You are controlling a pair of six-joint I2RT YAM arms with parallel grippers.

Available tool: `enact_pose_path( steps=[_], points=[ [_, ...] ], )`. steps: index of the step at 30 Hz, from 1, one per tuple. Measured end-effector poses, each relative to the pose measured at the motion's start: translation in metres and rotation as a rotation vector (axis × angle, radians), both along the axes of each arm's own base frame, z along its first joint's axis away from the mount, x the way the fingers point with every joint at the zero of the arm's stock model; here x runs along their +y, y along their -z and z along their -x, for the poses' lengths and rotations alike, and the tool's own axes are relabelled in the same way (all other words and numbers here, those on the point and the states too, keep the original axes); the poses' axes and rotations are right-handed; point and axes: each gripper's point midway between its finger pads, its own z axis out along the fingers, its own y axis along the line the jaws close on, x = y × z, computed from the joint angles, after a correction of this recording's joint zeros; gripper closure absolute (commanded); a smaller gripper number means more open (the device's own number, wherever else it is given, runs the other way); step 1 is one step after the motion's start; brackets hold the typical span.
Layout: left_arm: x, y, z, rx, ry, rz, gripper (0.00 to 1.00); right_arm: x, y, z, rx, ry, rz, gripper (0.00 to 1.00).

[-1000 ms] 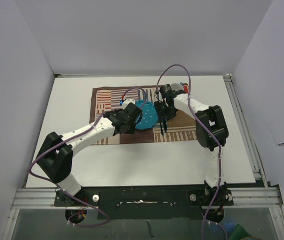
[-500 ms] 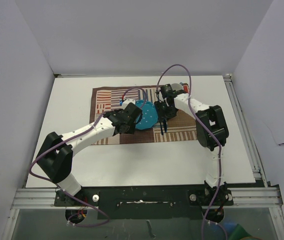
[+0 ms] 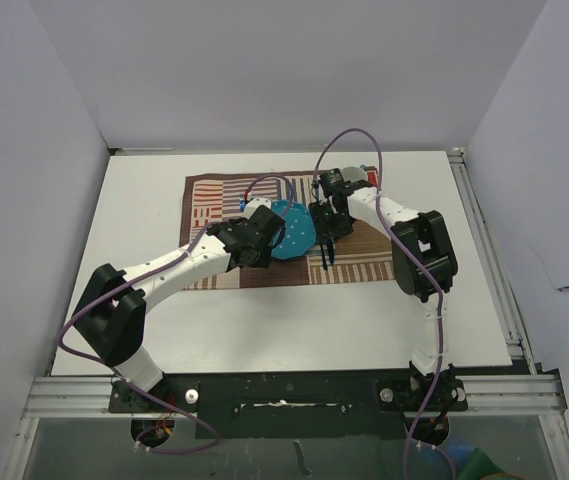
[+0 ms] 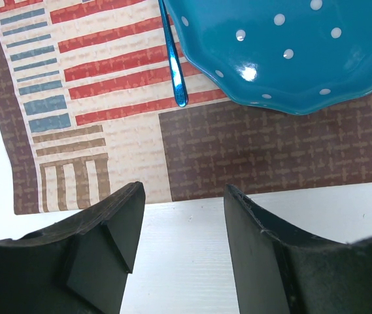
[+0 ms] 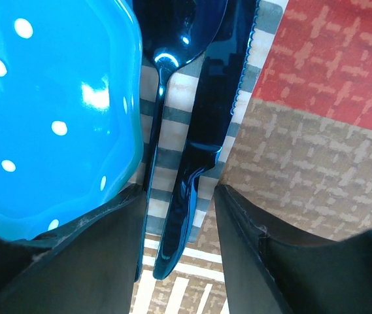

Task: Set the dinner table for one person
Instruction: Adjust the fork on the napkin.

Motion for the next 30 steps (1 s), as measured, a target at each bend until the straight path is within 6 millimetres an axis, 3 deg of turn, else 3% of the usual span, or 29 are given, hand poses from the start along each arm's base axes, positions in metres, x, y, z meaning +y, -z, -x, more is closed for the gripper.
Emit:
enact_pose_path(
  steps=[30],
  points=[
    [-0.0004,-0.0012,-0.0022,-0.011,-0.003,0.002,0.47,-0.0048,-0.0023,-0.0002,-0.01,0.009,-0.013,0.52]
  ],
)
